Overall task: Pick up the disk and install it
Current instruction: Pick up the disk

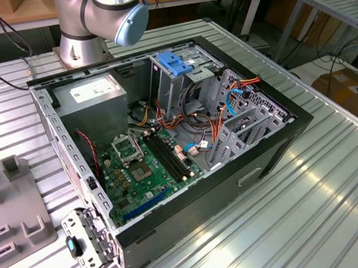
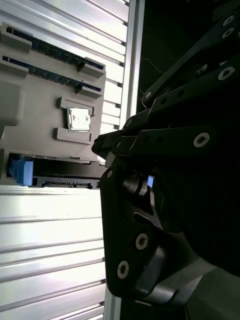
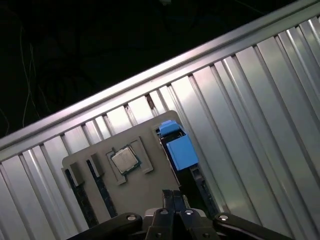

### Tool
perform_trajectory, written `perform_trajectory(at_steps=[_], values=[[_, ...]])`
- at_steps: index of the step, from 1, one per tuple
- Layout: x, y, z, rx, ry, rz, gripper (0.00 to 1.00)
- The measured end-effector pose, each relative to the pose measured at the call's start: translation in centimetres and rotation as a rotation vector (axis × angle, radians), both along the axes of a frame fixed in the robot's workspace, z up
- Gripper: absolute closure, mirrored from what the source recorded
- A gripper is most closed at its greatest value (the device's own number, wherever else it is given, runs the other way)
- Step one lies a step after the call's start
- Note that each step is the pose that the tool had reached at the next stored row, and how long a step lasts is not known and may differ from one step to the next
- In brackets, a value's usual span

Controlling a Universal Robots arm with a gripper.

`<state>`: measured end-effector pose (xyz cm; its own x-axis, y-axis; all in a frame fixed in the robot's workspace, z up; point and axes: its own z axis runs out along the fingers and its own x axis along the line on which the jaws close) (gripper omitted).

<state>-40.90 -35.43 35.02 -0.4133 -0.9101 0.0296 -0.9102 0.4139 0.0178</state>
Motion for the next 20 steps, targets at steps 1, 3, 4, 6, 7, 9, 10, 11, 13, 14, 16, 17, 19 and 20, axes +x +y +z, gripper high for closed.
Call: perform_trajectory(at_steps=[1,3,4,6,7,9,10,11,13,14,16,17,19,20], values=[[0.0,0.07,-0.02,0.0,-0.0008,0.01,0.89],[0.0,0.21,-0.05,0.0,-0.0022,0.027,0.89],[0.0,0.31,-0.08,0.0001,-0.0034,0.039,0.89],[-0.01,0.37,-0.1,0.0001,-0.0045,0.06,0.89],[-0.01,0.38,-0.1,0.0001,-0.0048,0.072,0.89],[0.0,0.42,-0.15,-0.0001,-0.0079,0.115,0.89],[0.0,0.44,-0.2,-0.0001,-0.0107,0.134,0.89],[-0.01,0.46,-0.28,-0.0003,-0.0156,0.155,0.89],[0.0,0.51,-0.38,-0.0006,-0.0224,0.18,0.89],[0.0,0.53,-0.41,-0.0006,-0.0245,0.189,0.89],[0.0,0.69,-0.46,0.0109,-0.0283,0.208,0.89],[0.0,0.75,-0.47,0.0163,-0.0287,0.209,0.89],[-0.01,0.9,-0.48,0.031,-0.0302,0.213,0.89],[-0.01,0.93,-0.48,0.0333,-0.0331,0.219,0.89]])
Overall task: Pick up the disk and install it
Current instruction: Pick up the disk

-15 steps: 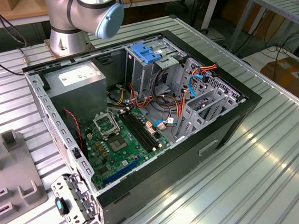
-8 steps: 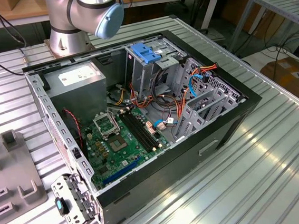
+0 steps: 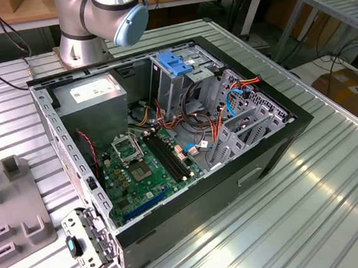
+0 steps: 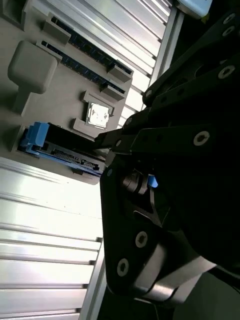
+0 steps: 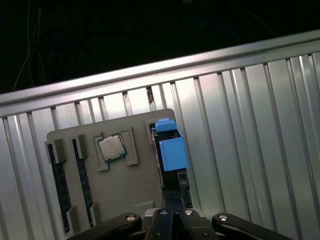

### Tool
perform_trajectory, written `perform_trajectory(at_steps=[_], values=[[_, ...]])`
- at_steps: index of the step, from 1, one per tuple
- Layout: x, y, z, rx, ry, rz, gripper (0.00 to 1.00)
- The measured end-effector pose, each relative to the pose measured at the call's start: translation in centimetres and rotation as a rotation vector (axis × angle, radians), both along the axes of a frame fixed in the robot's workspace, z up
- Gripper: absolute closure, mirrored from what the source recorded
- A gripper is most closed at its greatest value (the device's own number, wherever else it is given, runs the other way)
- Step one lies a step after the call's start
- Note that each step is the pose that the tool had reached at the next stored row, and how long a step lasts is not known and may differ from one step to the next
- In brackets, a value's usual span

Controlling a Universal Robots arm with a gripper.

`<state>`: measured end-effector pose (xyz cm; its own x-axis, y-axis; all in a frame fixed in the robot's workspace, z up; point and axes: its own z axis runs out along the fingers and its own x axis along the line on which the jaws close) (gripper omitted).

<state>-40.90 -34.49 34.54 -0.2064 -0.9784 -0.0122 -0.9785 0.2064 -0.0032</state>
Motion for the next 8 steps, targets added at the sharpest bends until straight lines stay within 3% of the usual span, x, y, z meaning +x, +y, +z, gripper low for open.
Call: perform_trajectory(at_steps=[3,8], values=[[0.01,0.02,-0.02,0.0006,-0.0042,0.027,0.89],[-0.06,0.04,-0.09,0.0008,-0.0048,0.091,0.89]])
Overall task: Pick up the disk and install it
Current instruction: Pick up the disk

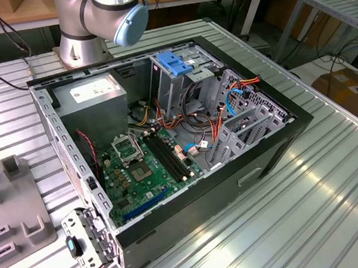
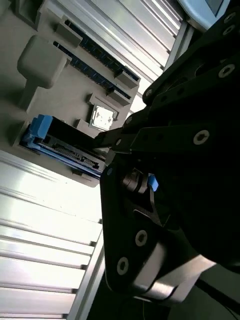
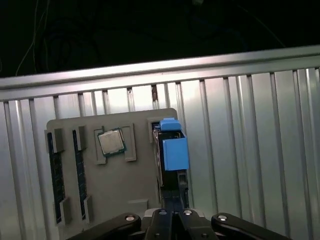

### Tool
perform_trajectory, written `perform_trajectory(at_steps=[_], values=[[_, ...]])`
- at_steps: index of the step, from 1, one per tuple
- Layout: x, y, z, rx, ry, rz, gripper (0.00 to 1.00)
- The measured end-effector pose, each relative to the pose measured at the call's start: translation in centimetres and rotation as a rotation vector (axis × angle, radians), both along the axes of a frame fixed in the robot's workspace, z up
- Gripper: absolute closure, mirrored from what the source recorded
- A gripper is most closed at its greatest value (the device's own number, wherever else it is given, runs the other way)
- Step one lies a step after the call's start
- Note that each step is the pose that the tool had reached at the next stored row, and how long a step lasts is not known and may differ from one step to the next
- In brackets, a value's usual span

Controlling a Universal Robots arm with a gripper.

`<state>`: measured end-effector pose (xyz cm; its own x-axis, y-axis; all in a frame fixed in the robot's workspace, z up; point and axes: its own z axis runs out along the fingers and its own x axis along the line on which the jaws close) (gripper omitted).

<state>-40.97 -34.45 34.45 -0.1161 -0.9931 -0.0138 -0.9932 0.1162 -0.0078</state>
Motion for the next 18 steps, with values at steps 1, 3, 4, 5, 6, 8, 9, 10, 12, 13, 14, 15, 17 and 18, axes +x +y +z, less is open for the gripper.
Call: perform_trajectory(at_steps=[1,3,4,5,6,8,9,10,12,13,14,15,17,18], values=[[-0.1,0.0,-0.01,0.0015,0.0004,0.001,0.89],[-0.31,0.0,-0.06,0.0067,-0.0002,0.002,0.89],[-0.34,0.0,-0.08,0.0068,-0.0002,0.003,0.89],[-0.36,0.0,-0.11,0.0068,-0.0002,0.004,0.89],[-0.38,0.0,-0.14,0.0067,0.0001,0.006,0.89],[-0.38,0.0,-0.16,0.0067,0.0,0.007,0.89],[-0.39,0.01,-0.16,0.0085,-0.0001,0.007,0.89],[-0.4,0.01,-0.2,0.0151,-0.0008,0.01,0.89],[-0.39,0.0,-0.24,0.0156,-0.0003,0.024,0.89],[-0.4,0.0,-0.26,0.0156,-0.0004,0.028,0.89],[-0.4,0.0,-0.26,0.0156,-0.0003,0.029,0.89],[-0.4,0.0,-0.27,0.0156,-0.0003,0.029,0.89],[-0.44,-0.01,-0.34,0.0157,-0.0007,0.03,0.89],[-0.47,0.0,-0.37,0.0156,-0.0004,0.03,0.89]])
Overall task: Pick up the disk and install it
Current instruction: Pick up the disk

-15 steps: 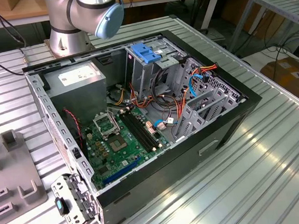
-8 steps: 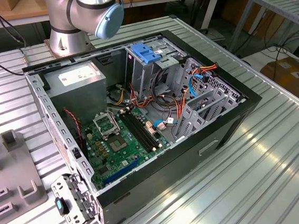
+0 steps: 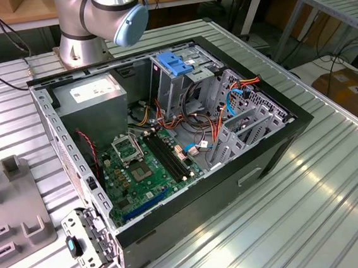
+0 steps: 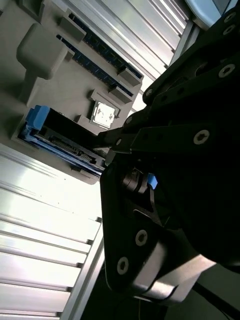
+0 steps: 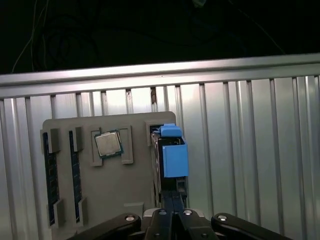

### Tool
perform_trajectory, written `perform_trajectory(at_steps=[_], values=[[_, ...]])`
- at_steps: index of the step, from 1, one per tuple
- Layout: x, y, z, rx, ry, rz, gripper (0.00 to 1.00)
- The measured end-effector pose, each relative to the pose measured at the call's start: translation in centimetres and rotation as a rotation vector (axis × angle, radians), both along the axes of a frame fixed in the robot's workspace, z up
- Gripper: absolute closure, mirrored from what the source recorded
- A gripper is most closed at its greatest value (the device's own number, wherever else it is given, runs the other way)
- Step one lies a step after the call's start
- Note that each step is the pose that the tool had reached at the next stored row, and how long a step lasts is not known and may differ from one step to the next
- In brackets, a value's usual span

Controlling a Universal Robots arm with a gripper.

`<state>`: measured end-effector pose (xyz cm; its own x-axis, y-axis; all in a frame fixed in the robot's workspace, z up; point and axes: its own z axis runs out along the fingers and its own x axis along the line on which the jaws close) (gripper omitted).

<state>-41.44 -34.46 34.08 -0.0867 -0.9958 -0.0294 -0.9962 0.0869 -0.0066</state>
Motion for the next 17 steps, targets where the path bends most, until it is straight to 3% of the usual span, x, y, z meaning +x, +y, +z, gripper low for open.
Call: perform_trajectory(at_steps=[17], values=[[-0.2,0.01,-0.22,0.0012,0.0,0.001,0.89]])
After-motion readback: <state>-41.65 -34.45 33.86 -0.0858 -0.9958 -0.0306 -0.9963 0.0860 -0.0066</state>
